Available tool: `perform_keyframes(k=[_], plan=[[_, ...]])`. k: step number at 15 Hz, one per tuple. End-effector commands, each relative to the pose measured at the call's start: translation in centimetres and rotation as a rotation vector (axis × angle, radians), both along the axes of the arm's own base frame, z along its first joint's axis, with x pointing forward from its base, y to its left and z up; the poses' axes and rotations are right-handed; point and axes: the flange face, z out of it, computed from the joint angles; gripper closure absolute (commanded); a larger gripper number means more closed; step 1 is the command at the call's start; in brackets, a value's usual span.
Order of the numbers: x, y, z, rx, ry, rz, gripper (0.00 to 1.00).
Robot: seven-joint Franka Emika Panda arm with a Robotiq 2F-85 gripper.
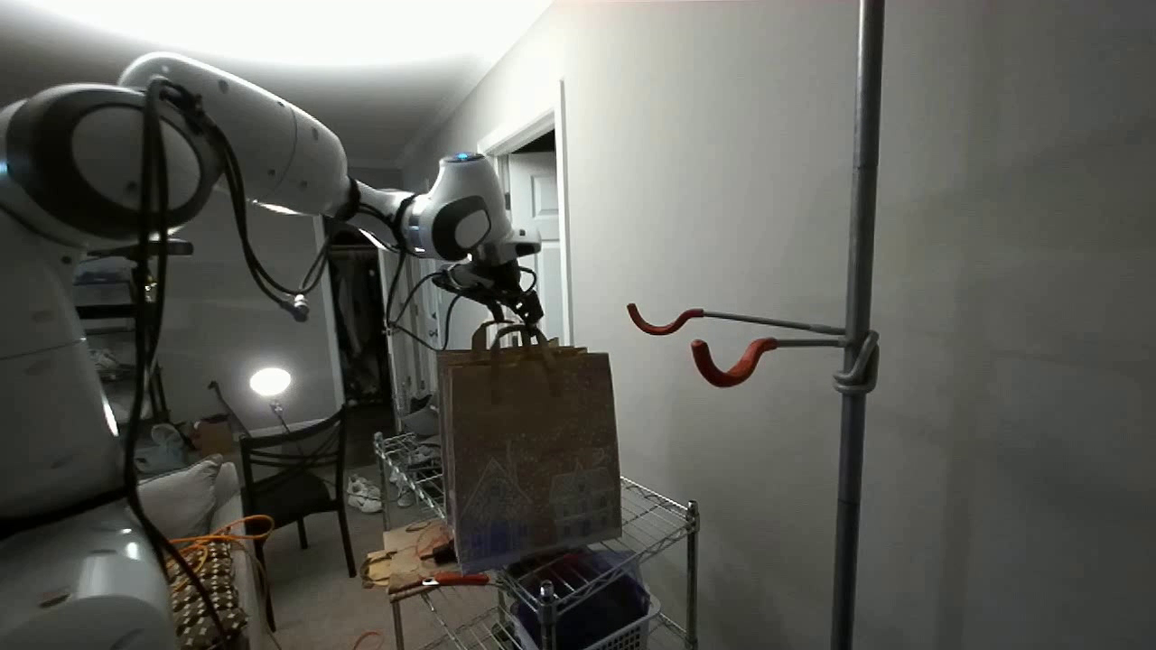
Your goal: Put the paper bags on the hanger
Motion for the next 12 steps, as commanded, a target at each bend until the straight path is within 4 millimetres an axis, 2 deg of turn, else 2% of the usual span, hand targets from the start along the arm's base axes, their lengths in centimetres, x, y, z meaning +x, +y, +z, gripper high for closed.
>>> perform_keyframes(k=[1,2,4,12], plan=[[1.0,1.1,-0.5,-0.121,0.069,-0.026,0.06],[1.0,1.2,-0.6,-0.155,0.091,-0.020,0.26],[1.1,1.2,-0.7,-0.219,0.123,-0.028,0.31],[1.2,1.0,1.0,-0.313,0.149,-0.029,0.82]])
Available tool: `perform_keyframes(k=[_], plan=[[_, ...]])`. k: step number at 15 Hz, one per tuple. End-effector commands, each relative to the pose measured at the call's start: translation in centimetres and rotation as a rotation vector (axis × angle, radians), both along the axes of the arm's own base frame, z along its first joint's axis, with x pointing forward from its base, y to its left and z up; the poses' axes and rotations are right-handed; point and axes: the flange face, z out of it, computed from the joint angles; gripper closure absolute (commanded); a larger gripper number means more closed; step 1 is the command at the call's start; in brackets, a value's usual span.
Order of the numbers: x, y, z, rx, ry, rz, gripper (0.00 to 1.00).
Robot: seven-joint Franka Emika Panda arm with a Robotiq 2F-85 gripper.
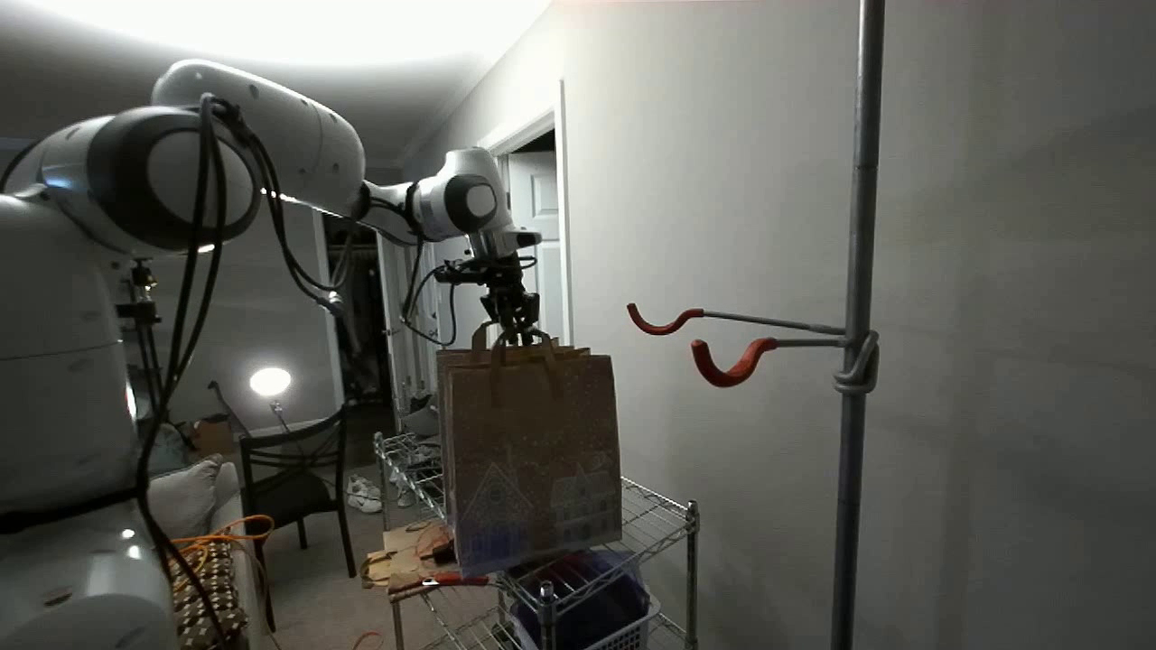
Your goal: Put the paper bags on the hanger
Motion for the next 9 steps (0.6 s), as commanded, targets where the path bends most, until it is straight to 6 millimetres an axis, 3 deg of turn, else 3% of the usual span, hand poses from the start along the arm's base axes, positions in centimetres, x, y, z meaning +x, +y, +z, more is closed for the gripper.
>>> perform_keyframes(k=[1,4,9], plan=[[0.4,0.2,0.6,-0.028,0.012,-0.011,0.90],[0.6,0.4,0.3,-0.023,0.026,-0.011,1.00],[0.3,-0.7,0.7,-0.040,0.065,-0.005,0.99]])
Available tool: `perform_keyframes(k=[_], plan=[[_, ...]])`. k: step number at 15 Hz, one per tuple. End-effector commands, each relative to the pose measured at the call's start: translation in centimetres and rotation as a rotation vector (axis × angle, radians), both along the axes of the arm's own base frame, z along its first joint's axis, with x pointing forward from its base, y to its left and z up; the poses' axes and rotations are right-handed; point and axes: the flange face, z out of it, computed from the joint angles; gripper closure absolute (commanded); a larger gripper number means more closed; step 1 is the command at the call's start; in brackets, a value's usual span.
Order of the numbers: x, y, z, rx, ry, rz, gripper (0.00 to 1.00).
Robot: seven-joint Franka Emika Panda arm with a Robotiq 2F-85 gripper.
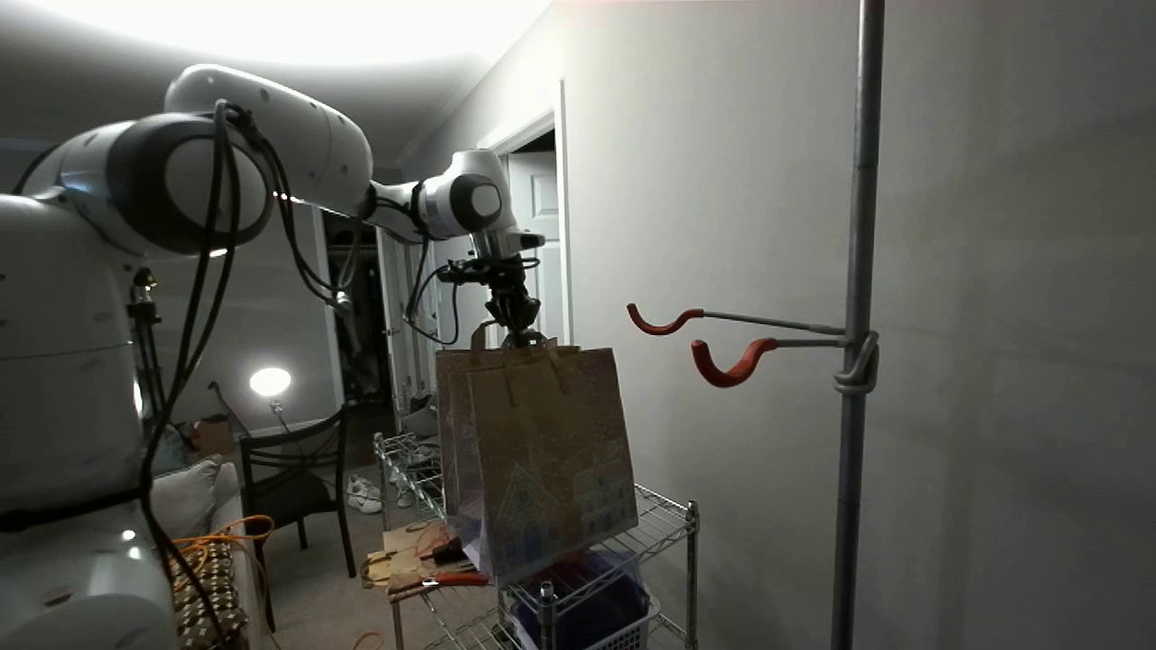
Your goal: Put the paper bags on the hanger
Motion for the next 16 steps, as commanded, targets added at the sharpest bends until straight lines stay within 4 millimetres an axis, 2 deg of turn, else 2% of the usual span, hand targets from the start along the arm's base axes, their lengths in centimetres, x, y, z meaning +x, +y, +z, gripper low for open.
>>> perform_keyframes(k=[1,5,8,10,14,15,16], plan=[[-0.5,-1.0,1.4,-0.025,0.041,0.010,0.99],[-2.0,-2.8,4.9,-0.028,0.046,0.072,0.99],[-4.1,-3.6,8.4,-0.055,0.008,0.170,0.99],[-5.3,-3.8,10.0,-0.054,-0.024,0.223,0.99],[-7.1,-3.9,11.6,0.019,-0.056,0.354,0.99],[-6.1,-3.2,11.6,-0.010,-0.048,0.280,0.98],[-6.4,-3.2,11.8,0.002,-0.049,0.305,0.98]])
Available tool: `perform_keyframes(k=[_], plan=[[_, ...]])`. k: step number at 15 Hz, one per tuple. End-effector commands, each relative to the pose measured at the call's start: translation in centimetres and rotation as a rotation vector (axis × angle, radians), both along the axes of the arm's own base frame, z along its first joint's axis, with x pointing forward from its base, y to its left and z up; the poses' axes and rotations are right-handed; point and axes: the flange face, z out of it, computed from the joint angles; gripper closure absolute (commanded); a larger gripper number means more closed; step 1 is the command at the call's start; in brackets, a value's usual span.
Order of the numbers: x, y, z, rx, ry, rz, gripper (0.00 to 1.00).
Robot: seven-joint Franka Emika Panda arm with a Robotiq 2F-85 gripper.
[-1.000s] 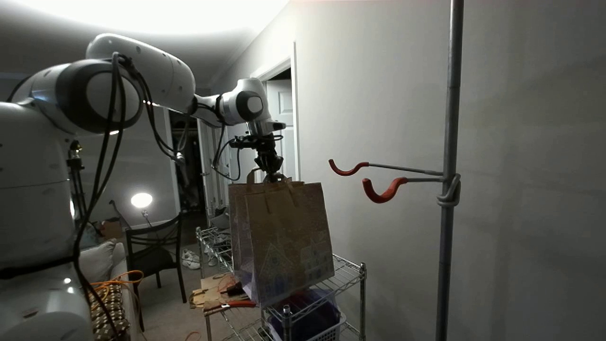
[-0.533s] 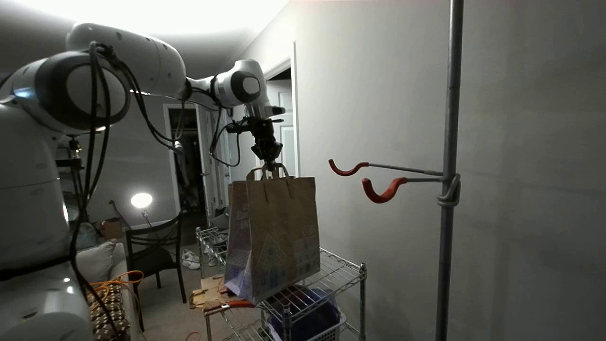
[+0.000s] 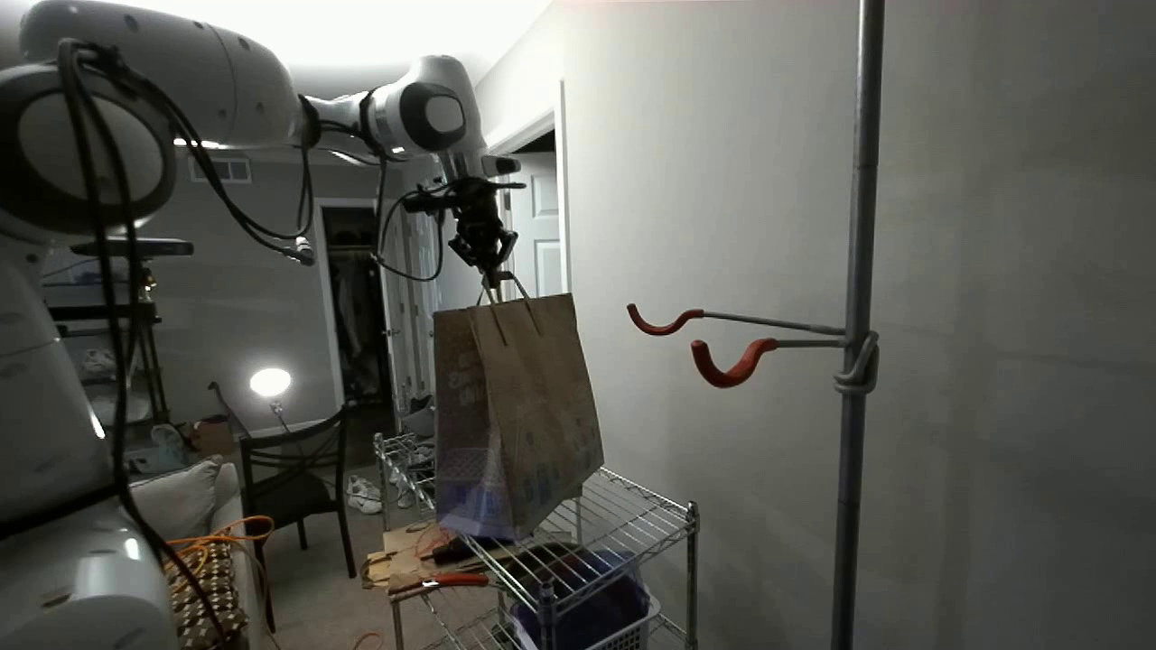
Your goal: Put the paper bags on the hanger
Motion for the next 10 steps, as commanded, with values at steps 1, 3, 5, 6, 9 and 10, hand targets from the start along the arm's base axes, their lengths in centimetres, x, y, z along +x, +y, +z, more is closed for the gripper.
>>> perform_keyframes(k=[1,3,5,6,9,10], plan=[[-0.1,0.0,0.2,0.004,0.001,0.010,0.98],[-0.2,-0.1,0.1,0.004,0.003,0.017,0.98],[-0.1,-0.1,-0.1,0.002,0.006,0.018,0.98],[-0.1,-0.1,-0.1,0.002,0.007,0.018,0.98],[-2.0,-1.0,-1.4,0.008,0.019,0.030,0.99],[-2.9,-1.7,-2.2,0.015,0.027,0.027,0.99]])
